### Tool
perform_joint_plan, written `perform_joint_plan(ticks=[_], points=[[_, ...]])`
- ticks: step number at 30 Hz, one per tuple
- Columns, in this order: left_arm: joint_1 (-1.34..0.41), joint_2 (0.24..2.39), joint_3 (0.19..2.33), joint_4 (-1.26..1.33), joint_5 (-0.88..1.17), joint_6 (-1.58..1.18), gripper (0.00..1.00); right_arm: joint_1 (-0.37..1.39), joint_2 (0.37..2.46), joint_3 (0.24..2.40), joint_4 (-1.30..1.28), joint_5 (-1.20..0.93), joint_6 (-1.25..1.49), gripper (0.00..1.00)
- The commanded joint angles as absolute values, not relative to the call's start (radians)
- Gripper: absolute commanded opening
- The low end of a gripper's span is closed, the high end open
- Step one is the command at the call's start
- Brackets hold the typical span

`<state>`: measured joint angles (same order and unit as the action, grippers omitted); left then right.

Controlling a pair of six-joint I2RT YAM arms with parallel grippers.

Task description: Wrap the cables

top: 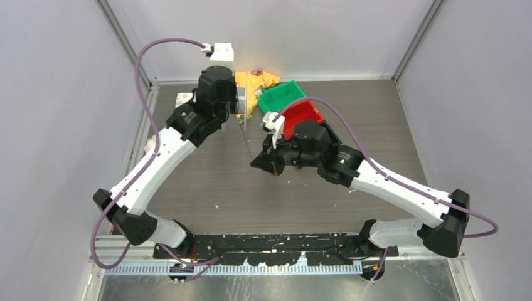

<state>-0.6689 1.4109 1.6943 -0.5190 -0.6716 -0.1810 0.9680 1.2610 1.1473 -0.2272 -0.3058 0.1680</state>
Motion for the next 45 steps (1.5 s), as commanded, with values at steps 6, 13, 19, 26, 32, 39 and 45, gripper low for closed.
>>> perform_joint_plan(ticks=[6,13,19,26,32,39,45], points=[[-0.682,1.402,1.664,-0.509,-0.356,-0.02,0.0,0.969,1.177,1.33,-0.359,-0.034,-0.124,0.0],[-0.681,1.389,1.712,-0.742,-0.049,0.108,0.0,0.936,1.178,1.384,-0.414,-0.006,-0.233,0.0],[-0.681,1.373,1.721,-0.911,0.175,0.211,0.01,0.898,1.144,1.312,-0.343,-0.024,-0.246,0.0],[-0.681,1.38,1.794,-1.121,0.374,0.358,0.01,0.863,1.074,1.147,-0.218,-0.106,-0.336,0.0],[-0.681,1.379,1.858,-1.207,0.527,0.37,0.01,0.748,1.032,1.081,-0.171,-0.28,-0.313,0.0],[-0.677,1.403,1.985,-1.234,0.65,0.328,0.01,0.631,1.059,1.015,-0.007,-0.513,-0.225,0.0],[-0.581,1.411,2.033,-1.218,0.889,0.268,0.0,0.557,1.077,0.994,0.046,-0.734,-0.193,0.01]])
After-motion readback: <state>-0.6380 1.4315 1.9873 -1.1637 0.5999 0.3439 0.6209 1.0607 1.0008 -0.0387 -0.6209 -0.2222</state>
